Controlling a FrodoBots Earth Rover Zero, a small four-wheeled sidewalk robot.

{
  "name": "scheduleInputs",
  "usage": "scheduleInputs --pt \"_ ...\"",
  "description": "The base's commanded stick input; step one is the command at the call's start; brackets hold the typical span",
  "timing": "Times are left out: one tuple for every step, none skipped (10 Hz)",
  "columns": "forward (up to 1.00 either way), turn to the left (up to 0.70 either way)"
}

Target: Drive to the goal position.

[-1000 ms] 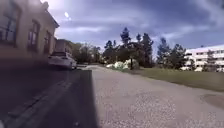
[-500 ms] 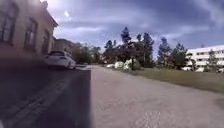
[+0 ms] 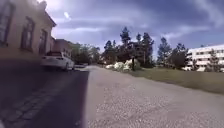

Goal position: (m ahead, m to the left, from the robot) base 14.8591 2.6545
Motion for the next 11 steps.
scheduleInputs --pt "0.70 0.07" --pt "0.70 0.07" --pt "0.70 0.07" --pt "0.70 0.07" --pt "0.70 0.07" --pt "0.70 0.07" --pt "0.70 0.07" --pt "0.70 0.07" --pt "0.70 0.07" --pt "0.70 0.07" --pt "0.70 0.07"
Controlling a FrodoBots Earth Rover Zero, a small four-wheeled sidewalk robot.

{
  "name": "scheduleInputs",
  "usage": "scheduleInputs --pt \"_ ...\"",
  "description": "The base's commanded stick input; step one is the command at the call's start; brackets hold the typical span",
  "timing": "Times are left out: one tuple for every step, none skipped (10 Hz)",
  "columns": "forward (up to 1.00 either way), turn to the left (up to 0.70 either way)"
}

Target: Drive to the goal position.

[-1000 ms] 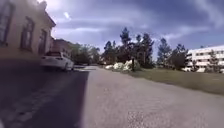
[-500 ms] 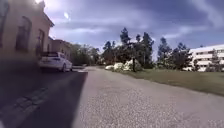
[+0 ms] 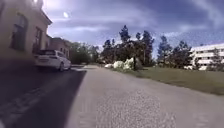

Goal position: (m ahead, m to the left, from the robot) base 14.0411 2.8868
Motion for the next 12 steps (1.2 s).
scheduleInputs --pt "0.70 0.07" --pt "0.70 0.07" --pt "0.70 0.07" --pt "0.70 0.07" --pt "0.70 0.07" --pt "0.70 0.07" --pt "0.70 0.07" --pt "0.70 0.07" --pt "0.70 0.07" --pt "0.70 0.07" --pt "0.70 0.07" --pt "0.70 0.07"
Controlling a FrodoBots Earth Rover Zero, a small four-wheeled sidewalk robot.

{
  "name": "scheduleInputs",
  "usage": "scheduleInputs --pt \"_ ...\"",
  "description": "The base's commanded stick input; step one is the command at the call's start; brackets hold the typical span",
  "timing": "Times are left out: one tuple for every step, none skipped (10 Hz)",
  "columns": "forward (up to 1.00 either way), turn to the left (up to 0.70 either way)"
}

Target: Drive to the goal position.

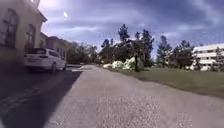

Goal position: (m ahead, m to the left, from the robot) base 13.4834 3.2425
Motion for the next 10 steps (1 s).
scheduleInputs --pt "0.70 0.07" --pt "0.70 0.07" --pt "0.70 0.07" --pt "0.70 0.07" --pt "0.70 0.07" --pt "0.70 0.07" --pt "0.70 0.07" --pt "0.70 0.07" --pt "0.70 0.07" --pt "0.70 0.07"
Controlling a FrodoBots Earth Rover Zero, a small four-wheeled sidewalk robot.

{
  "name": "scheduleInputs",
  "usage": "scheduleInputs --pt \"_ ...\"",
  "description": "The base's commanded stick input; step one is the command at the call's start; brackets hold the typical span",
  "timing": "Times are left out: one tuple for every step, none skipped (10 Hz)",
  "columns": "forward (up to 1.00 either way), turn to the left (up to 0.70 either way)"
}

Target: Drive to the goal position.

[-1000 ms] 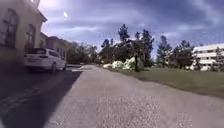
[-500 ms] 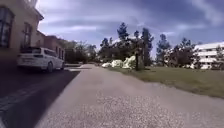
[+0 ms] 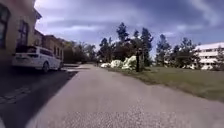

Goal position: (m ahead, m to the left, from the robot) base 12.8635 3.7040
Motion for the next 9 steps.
scheduleInputs --pt "0.70 0.07" --pt "0.70 0.07" --pt "0.70 0.07" --pt "0.70 0.07" --pt "0.70 0.07" --pt "0.70 0.07" --pt "0.70 0.07" --pt "0.70 -0.24" --pt "0.70 0.14"
